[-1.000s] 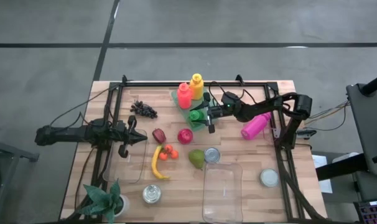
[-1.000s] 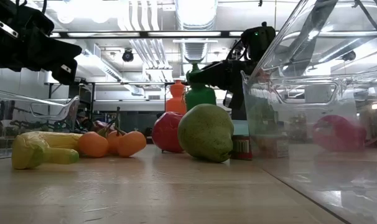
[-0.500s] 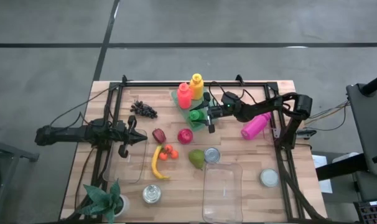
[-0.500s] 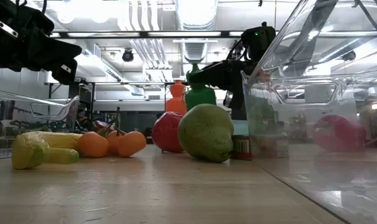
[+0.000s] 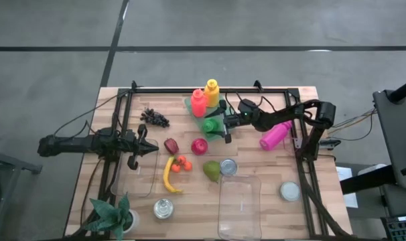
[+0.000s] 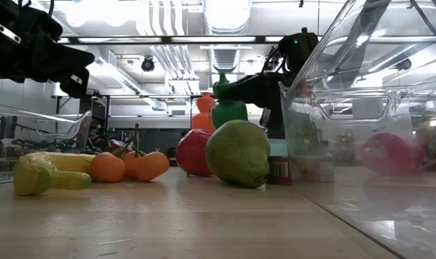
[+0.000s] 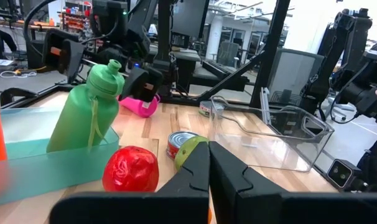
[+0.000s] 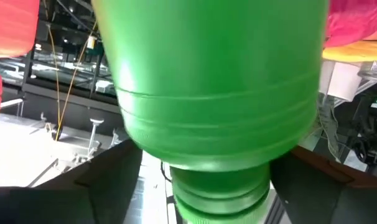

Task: Pick & Place Food Item
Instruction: Put the green water bottle into the green bin

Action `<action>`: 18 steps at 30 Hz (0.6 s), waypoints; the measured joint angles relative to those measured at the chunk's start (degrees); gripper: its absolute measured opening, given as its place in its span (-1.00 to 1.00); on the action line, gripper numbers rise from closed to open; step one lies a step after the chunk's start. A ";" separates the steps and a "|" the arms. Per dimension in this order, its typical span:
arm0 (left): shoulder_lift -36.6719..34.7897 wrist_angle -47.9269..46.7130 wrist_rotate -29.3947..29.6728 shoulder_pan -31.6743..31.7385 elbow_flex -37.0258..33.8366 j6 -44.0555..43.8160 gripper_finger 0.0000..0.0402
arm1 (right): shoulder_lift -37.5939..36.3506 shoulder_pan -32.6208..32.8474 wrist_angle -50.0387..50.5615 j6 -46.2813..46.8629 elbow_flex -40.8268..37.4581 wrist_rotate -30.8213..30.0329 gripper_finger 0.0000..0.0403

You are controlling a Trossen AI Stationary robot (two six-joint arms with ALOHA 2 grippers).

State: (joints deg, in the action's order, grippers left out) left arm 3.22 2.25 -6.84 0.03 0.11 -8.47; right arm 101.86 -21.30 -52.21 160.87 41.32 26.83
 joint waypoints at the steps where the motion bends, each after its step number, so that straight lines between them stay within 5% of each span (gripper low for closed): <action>1: 0.00 0.02 0.01 -0.01 0.02 0.00 -1.00 | 0.00 0.02 -0.07 -0.10 0.00 -0.02 0.66; 18: 0.00 0.01 0.00 -0.01 0.01 0.00 -1.00 | 0.00 0.02 -0.31 -0.59 -0.31 -0.06 0.76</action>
State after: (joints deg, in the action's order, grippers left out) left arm 3.22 2.26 -6.84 0.02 0.11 -8.47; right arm 101.86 -21.28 -52.52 160.29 41.01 26.76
